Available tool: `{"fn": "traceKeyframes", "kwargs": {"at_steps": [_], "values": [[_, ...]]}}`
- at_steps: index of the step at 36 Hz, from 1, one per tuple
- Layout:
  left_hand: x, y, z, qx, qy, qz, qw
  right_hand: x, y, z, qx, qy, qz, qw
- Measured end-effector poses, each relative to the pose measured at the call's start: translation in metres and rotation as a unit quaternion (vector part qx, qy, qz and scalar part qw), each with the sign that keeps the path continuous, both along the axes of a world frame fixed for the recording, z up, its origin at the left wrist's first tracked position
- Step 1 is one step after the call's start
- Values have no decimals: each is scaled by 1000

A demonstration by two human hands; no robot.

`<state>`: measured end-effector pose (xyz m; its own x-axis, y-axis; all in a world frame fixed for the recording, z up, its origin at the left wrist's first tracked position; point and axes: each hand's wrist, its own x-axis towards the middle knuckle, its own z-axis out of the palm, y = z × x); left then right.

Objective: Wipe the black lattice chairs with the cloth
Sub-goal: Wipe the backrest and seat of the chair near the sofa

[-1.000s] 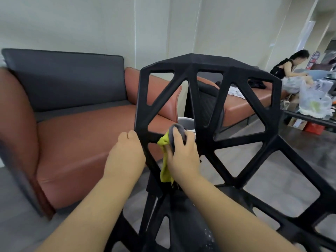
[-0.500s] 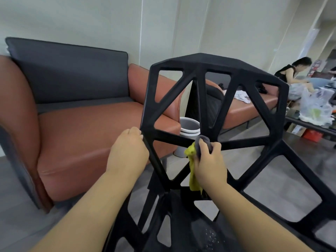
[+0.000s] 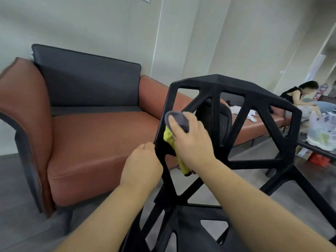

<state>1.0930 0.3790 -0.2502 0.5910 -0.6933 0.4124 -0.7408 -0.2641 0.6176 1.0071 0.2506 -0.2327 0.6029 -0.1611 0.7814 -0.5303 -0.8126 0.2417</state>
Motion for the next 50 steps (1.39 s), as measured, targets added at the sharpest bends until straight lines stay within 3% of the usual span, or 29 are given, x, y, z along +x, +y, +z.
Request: {"fn": "traceKeyframes", "kwargs": {"at_steps": [5, 7, 10, 15, 22, 27, 31, 34, 38, 42, 50], "values": [[1, 2, 1, -5, 11, -6, 1000, -6, -40, 74, 91, -150, -129, 976], [1, 2, 1, -6, 8, -6, 1000, -15, -54, 89, 139, -166, -159, 963], [1, 2, 1, -3, 11, -8, 1000, -13, -52, 81, 130, -155, -129, 971], [1, 2, 1, -2, 9, -5, 1000, 5, -2, 12, 73, -55, 29, 995], [0, 7, 0, -14, 29, -6, 999, -6, 6, 9, -23, 95, 71, 993], [1, 6, -1, -18, 32, -8, 999, 9, -15, 80, 4, -48, 19, 999], [2, 5, -2, -25, 32, -11, 999, 31, -19, 118, -18, -21, 9, 1000], [4, 5, -2, -31, 43, -14, 998, 38, -10, 103, 1, -27, 27, 999], [4, 7, -4, -42, 34, -19, 998, 28, 4, 47, -41, 13, 70, 997], [7, 11, -6, -24, 15, -10, 1000, 13, 23, -3, 12, 73, 95, 993], [7, 31, -18, -22, 51, -41, 998, 2, 36, -13, 66, 31, 70, 995]]}}
